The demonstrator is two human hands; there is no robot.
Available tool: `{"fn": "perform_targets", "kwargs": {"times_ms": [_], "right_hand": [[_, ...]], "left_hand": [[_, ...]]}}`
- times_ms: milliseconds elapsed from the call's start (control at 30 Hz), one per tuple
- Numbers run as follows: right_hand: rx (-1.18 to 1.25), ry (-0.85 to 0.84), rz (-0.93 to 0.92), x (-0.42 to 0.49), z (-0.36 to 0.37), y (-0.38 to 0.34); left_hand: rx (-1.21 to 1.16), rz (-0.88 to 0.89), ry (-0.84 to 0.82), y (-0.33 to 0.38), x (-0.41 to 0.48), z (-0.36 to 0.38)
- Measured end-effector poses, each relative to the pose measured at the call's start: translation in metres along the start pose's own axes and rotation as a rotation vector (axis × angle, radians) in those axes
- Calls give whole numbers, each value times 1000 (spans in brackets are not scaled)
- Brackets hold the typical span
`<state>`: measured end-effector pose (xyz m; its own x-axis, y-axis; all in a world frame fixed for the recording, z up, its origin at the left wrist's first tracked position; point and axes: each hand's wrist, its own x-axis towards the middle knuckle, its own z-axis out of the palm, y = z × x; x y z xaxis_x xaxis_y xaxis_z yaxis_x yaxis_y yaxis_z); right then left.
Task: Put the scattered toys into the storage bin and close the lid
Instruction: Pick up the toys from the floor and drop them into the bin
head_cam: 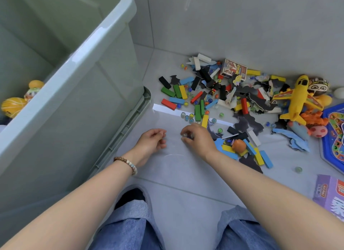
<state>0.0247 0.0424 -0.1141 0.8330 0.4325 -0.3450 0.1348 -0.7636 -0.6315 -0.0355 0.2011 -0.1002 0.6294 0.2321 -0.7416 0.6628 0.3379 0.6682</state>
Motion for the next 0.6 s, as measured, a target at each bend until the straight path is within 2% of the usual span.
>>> {"fn": "perform_targets", "kwargs": {"times_ms": [67,167,233,367,433,500,600], "right_hand": [[85,41,66,1,-1,-1],[435,82,181,2,-13,-13],[576,25,113,0,-26,-27],[560,-146,-39,-12,-45,-45],[522,-106,-50,-15,-54,-37],[519,21,5,-13,-70,-18],[428,188,129,-10,-96,22]], "left_hand": [[-96,-70,-23,3,-1,3],[-319,-190,-95,7,-4,11],[-424,-272,-161,9,-5,18],[-590,-337,-283,15,-7,37],[-675,-352,-236,20,-5,47],[-599,-322,-148,22,-1,55],[-184,-197,-65,20,4,64]]}}
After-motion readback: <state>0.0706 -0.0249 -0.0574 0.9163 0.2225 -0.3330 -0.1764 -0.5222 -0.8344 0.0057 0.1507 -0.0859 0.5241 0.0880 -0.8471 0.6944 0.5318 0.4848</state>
